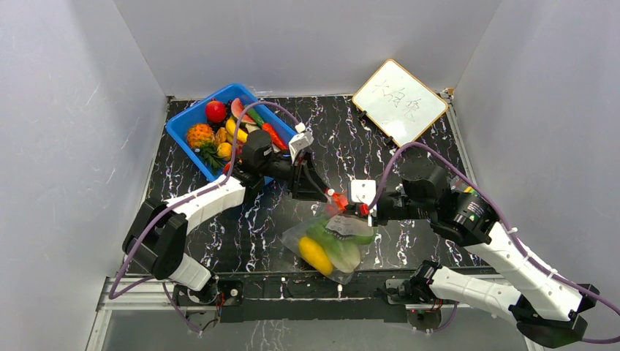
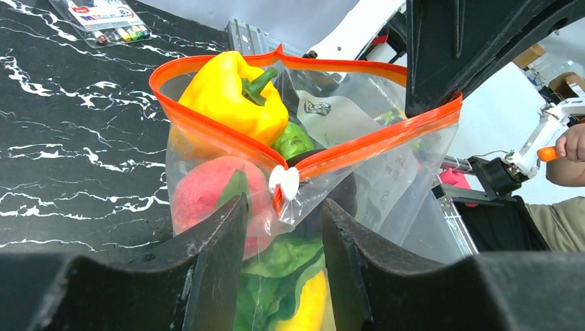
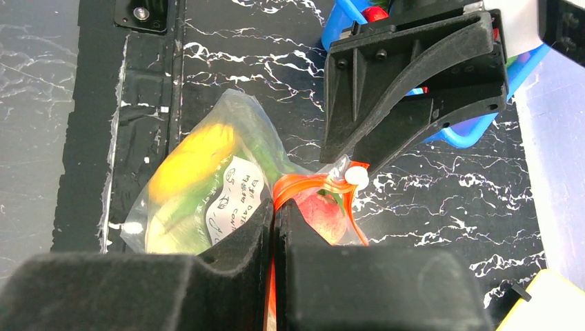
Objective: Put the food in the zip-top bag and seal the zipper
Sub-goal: Adjust the zipper food storage bag at the center of the board.
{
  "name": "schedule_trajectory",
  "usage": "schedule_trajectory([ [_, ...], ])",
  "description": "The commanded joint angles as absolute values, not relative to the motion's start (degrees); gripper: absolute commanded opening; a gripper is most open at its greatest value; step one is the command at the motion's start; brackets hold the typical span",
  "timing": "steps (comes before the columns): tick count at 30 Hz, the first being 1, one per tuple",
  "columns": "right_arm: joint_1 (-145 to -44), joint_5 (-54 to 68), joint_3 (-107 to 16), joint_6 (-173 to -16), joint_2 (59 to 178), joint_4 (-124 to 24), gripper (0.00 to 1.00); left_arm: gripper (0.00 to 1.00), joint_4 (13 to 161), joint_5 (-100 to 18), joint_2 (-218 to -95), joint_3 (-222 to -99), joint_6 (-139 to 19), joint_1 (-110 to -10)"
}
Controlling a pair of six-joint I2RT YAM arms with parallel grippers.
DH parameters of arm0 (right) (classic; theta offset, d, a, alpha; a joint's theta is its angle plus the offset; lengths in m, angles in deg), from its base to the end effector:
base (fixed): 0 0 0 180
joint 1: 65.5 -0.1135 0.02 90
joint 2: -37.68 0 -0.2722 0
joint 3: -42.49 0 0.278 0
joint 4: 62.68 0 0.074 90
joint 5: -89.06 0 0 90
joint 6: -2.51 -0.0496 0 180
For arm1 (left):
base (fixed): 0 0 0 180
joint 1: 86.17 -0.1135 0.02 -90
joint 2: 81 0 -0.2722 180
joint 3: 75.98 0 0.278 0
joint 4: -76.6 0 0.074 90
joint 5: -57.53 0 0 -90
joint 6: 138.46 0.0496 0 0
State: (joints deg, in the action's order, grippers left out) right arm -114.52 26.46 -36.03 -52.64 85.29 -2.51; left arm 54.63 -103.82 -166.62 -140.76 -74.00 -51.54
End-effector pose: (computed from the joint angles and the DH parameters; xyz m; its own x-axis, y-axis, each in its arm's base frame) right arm 0.0995 0.1493 0.3997 0.2704 -0.4623 -0.8445 -0.9493 0.0182 -0.3139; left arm 0.2604 -0.2369 0.2878 -0.3998 0.1085 -0.9102 0.8743 -0.2531 -0.4142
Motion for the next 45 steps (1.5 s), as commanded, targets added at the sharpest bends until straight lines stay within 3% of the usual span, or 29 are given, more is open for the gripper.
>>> schedule_trajectory([
  [1,-114.6,27.4,-37.4,-53.0,84.3,-9.3,0.0,0.4,50.5,-105.2,-167.2,-141.0,-74.5,-50.3],
  [3,-114.6,27.3,-37.1,-53.4,84.1,-9.8,0.0,0.25,49.6,-105.9,-167.1,-140.9,-74.5,-49.8],
  [4,-114.6,27.3,-37.1,-53.8,84.1,-9.9,0.0,0.09,49.4,-106.0,-166.9,-140.8,-74.5,-49.6],
  [5,-114.6,27.1,-37.1,-54.3,84.1,-9.9,0.0,0.0,49.4,-105.7,-166.4,-140.7,-74.7,-49.6],
  [14,-114.6,21.6,-31.8,-62.6,81.1,-13.1,0.0,0.0,65.0,-99.2,-159.7,-141.9,-63.5,-49.6],
  [20,-114.6,15.9,-31.5,-68.4,80.6,-14.7,0.05,0.0,67.3,-94.1,-154.9,-142.8,-62.1,-49.6],
  [24,-114.6,16.4,-31.5,-69.7,81.3,-13.3,0.03,0.0,67.4,-93.6,-154.1,-143.2,-61.7,-49.6],
  [28,-114.6,14.0,-31.8,-72.9,80.9,-12.2,0.25,0.0,70.9,-92.1,-153.4,-144.0,-58.5,-49.5],
  [32,-114.6,13.5,-36.6,-77.3,81.6,-12.5,0.36,0.0,73.4,-91.8,-153.4,-144.9,-55.6,-49.5],
  [45,-114.6,12.4,-38.6,-73.3,88.5,-17.2,0.39,0.0,67.9,-97.1,-152.2,-143.6,-55.5,-49.5],
])
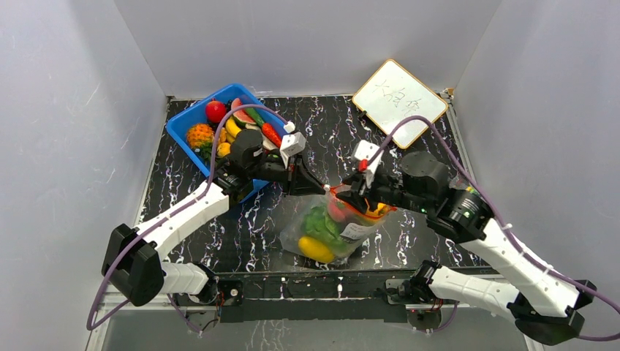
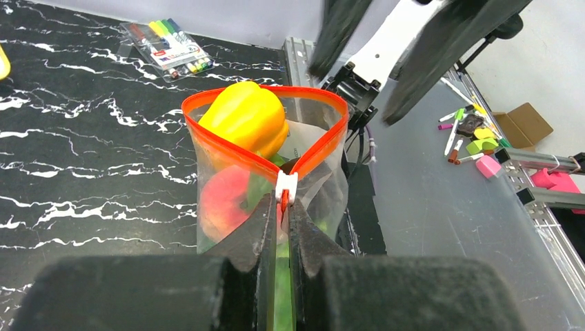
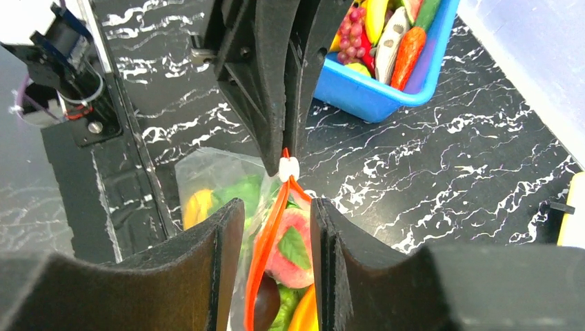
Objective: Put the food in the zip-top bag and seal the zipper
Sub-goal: Adjust the zipper food storage bag at the center of the board.
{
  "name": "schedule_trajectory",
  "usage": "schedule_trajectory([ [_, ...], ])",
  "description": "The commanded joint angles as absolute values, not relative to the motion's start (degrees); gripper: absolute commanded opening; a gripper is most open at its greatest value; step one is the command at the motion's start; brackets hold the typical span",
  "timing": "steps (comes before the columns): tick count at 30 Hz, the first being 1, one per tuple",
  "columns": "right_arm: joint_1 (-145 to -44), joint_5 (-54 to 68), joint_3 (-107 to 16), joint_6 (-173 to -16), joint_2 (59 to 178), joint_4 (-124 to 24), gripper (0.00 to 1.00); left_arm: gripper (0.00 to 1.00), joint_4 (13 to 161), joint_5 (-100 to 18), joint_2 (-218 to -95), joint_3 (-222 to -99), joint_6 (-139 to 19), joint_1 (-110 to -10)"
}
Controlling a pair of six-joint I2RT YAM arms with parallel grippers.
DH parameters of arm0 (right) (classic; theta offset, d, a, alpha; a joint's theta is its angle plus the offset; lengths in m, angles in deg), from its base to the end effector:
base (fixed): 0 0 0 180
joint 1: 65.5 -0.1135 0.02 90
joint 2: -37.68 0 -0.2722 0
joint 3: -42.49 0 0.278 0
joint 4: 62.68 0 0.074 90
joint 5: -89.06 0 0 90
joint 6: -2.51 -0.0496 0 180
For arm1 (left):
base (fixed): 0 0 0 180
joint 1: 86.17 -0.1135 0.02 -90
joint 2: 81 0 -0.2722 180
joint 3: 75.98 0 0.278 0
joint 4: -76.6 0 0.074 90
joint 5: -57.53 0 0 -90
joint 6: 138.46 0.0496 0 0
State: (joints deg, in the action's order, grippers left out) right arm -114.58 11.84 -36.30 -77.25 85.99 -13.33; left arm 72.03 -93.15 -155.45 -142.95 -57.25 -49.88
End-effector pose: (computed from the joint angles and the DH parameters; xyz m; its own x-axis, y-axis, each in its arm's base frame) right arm 0.1190 0.1540 0.4182 -0.0531 -0.3259 -0.9439 -0.8977 0.4295 -0.0978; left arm 0.2330 -0.2247 0.3346 -0.1920 0.0481 -0.9802 0.9738 -0.1147 -0.1964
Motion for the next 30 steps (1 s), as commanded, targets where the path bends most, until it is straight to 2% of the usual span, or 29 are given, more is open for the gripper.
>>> schedule_trajectory([
  [1,-114.6,12.4,-39.1,-72.6,89.5,-16.7,0.39,0.0,67.9,-97.4,-152.1,-143.5,-55.1,-49.5],
  [8,-114.6,14.6,-39.8,-68.0,92.1,-16.7,0.33,0.0,66.0,-100.0,-150.9,-142.3,-53.8,-49.5],
  [20,-114.6,18.5,-40.0,-67.1,94.8,-18.4,0.31,0.0,64.9,-100.4,-150.9,-142.4,-54.3,-49.5],
  [24,-114.6,19.3,-39.8,-66.8,95.4,-18.9,0.23,0.0,65.3,-100.7,-150.8,-142.4,-54.1,-49.5],
  [28,-114.6,19.3,-39.3,-66.5,94.9,-19.5,0.0,0.0,67.2,-100.6,-150.3,-142.4,-52.6,-49.4],
  [30,-114.6,19.1,-38.9,-66.5,94.1,-19.7,0.0,0.0,69.3,-100.3,-150.1,-142.4,-52.3,-49.5],
])
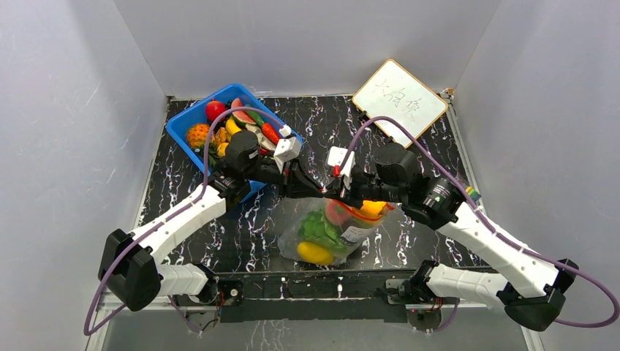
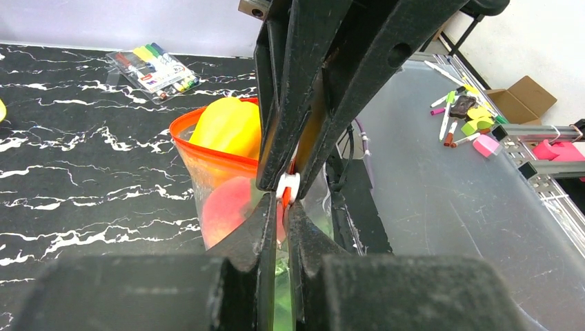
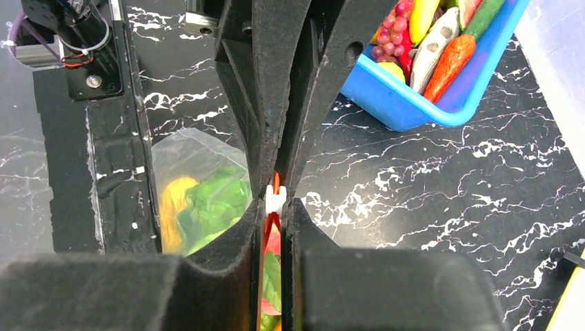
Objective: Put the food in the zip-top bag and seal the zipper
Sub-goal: Adjust the zipper food storage bag at the center of the board.
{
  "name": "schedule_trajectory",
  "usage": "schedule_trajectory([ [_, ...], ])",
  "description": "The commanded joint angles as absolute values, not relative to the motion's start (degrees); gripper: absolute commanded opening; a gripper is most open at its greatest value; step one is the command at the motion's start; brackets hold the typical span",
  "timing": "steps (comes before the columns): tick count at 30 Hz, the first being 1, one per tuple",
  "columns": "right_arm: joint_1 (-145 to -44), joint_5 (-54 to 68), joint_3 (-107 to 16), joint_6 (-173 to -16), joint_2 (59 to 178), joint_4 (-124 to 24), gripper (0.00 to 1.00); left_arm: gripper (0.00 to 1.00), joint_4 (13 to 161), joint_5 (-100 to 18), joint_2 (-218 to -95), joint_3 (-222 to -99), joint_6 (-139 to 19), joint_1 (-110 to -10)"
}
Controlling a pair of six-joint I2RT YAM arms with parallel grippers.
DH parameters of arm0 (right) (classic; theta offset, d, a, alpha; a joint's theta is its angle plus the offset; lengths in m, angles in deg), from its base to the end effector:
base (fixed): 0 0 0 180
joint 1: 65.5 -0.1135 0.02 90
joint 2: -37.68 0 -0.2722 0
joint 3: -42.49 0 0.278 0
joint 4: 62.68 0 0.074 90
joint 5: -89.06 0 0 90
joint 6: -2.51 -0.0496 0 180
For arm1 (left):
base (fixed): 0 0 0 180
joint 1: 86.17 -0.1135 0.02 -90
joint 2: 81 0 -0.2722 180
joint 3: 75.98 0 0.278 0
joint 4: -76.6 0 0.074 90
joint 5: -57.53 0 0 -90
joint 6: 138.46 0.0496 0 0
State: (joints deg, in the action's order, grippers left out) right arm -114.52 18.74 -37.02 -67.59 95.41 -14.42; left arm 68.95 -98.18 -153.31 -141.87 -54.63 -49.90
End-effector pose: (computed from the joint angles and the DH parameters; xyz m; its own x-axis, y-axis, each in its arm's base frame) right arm 0.1453 0.1928 0.3930 0.0343 -0.4492 -0.8928 -0.9538 0.2521 -0.1635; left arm 0.2215 -0.2186 0.3438 -0.0879 0.0097 -0.9961 0.9742 -0.2076 -0.0880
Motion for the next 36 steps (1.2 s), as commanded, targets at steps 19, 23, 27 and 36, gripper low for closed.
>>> schedule_trajectory([
  [19,-114.6,21.2,-36.4,-68.2,89.3,-18.1,0.0,0.25,73.7,-99.5,-147.7,-141.6,-51.2,-49.5],
  [23,-114.6,21.9,-36.9,-68.4,89.9,-19.3,0.0,0.48,71.5,-99.6,-149.8,-142.7,-53.2,-49.5],
  [27,-114.6,22.1,-36.8,-69.4,90.5,-20.5,0.0,0.47,66.0,-99.8,-152.1,-143.0,-56.8,-48.8],
  [36,-114.6,19.6,-35.6,-72.3,90.2,-19.6,0.0,0.0,59.6,-97.7,-150.6,-140.4,-59.7,-47.9],
])
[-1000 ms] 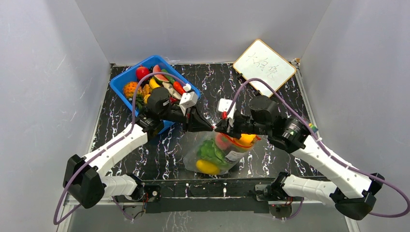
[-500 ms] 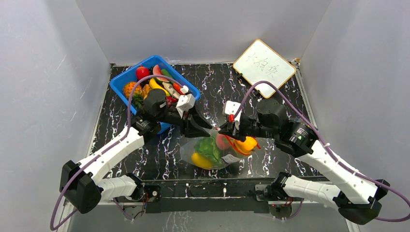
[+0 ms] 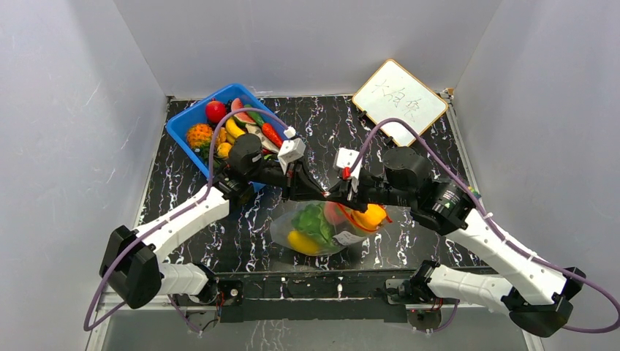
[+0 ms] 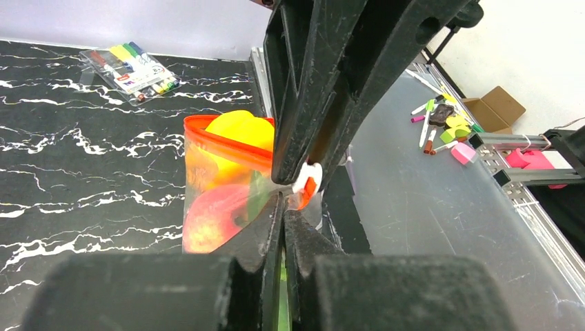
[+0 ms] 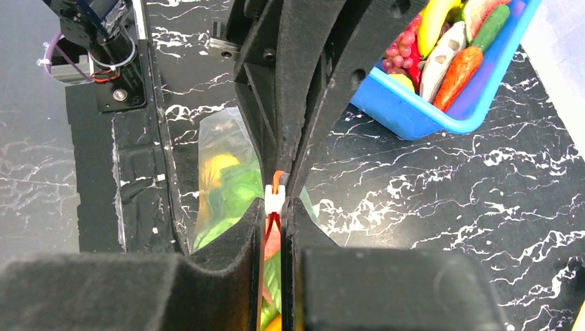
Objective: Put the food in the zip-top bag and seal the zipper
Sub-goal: Adjust the zipper food storage bag at the center of the board.
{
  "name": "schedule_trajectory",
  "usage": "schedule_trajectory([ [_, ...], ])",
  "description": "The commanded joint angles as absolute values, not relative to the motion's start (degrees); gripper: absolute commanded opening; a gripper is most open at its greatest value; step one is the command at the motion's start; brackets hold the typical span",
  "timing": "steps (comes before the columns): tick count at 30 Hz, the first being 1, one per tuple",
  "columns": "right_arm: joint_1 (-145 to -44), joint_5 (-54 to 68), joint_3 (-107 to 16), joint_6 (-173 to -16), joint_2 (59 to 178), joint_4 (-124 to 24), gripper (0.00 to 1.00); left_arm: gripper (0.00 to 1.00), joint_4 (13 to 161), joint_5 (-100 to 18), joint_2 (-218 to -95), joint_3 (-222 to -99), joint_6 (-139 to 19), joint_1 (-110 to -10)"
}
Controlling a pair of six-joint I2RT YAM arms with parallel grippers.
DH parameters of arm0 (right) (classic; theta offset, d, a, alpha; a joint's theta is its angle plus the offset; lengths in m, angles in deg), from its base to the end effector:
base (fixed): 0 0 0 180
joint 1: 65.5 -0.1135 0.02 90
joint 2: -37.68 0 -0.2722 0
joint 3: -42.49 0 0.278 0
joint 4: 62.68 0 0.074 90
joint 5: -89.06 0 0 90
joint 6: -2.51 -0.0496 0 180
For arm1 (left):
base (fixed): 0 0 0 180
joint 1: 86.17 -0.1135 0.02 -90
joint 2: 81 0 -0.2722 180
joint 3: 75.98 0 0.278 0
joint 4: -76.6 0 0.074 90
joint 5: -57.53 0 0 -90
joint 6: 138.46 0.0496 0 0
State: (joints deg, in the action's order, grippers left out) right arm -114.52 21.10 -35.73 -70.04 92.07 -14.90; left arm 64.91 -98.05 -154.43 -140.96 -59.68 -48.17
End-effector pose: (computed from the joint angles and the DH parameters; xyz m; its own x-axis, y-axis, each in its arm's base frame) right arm 0.1338 0.1824 0.3984 0.0233 -0.3970 -0.9175 -0.9619 0.2410 -0.1287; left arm 0.2178 -0.2275 0.3389 -0.1452 0.0114 -0.9893 0.9610 -0.2362 -0.1438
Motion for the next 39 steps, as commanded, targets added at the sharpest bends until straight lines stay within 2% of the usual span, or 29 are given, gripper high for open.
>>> schedule_trajectory([
  [1,-114.6,18.6,-35.0,-73.6,89.7,-19.4,0.0,0.0,60.0,-97.7,-149.5,-140.0,-58.9,-47.9],
  [7,-114.6,17.2,-32.8,-77.1,86.9,-15.4,0.0,0.0,50.8,-98.3,-144.8,-133.4,-63.5,-48.0],
  [13,-114.5,17.0,-28.8,-79.4,84.0,-16.4,0.0,0.0,40.6,-98.3,-145.2,-130.5,-70.4,-48.0],
  [25,-114.5,16.5,-24.7,-79.9,83.5,-21.4,0.0,0.0,35.1,-98.8,-146.5,-130.1,-73.9,-48.0],
  [30,-114.5,16.6,-24.1,-82.4,82.5,-23.6,0.25,0.0,36.5,-97.8,-146.4,-129.4,-73.2,-48.0],
  [35,-114.6,20.0,-25.1,-82.5,83.5,-28.2,0.3,0.0,36.6,-98.8,-146.4,-129.5,-73.2,-48.0],
  [39,-114.6,23.1,-25.1,-80.6,84.5,-30.5,0.38,0.0,36.3,-99.2,-146.7,-129.9,-73.3,-48.0],
])
